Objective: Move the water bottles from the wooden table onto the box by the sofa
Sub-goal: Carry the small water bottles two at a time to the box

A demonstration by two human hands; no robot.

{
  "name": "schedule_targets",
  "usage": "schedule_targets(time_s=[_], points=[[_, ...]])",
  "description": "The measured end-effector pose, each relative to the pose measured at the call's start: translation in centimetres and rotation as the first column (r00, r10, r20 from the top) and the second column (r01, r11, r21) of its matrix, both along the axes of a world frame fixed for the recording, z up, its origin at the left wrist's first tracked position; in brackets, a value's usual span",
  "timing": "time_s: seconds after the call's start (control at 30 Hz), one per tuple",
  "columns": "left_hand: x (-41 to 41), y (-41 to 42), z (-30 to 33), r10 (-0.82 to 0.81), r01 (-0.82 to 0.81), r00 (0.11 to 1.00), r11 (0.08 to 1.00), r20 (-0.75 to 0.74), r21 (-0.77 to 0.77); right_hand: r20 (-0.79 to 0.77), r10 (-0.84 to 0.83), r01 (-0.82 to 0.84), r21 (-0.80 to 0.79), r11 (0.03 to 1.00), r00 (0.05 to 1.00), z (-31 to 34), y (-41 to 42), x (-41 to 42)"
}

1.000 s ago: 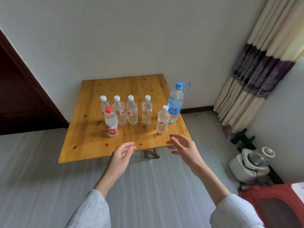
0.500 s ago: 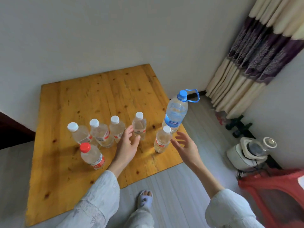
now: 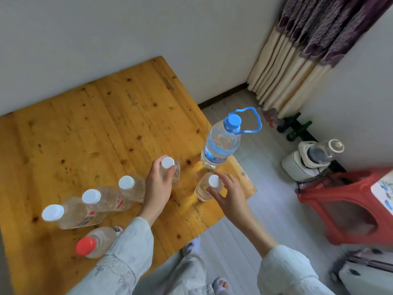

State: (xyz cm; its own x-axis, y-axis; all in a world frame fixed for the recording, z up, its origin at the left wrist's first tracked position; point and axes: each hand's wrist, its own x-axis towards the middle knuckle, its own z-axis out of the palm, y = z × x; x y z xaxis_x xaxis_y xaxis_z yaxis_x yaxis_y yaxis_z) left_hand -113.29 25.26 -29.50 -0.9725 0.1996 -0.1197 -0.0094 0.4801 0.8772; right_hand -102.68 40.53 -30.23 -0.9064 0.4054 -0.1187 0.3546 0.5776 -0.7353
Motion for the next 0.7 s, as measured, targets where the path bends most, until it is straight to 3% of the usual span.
schedule_targets(time_s=[0.17,0.37,0.53,0.7], points=[[0.6,0.1,-0.4,-0.047,0.044,0.997,0.998,-0.066,-0.038,-0.037,-0.012,0.009,-0.086,0.996,0.999,-0.4,0.0,0.1],[3.9,1.2,0.5,-0.217,0.204,0.966,0.974,-0.143,-0.097,-0.074,-0.278,0.253,-0.247,0.935,0.958,-0.5,1.3,4.5],[8.9,5.5,3.2,-0.376,0.383,0.920,0.922,-0.114,0.050,-0.141,-0.431,0.384,-0.269,0.883,0.891,1.2,3.7,12.1],[16.8,11.0,4.4,-0.534,0.549,0.834,0.827,-0.142,0.118,-0.197,-0.627,0.558,-0.311,0.769,0.754,3.3,6.4,23.7]])
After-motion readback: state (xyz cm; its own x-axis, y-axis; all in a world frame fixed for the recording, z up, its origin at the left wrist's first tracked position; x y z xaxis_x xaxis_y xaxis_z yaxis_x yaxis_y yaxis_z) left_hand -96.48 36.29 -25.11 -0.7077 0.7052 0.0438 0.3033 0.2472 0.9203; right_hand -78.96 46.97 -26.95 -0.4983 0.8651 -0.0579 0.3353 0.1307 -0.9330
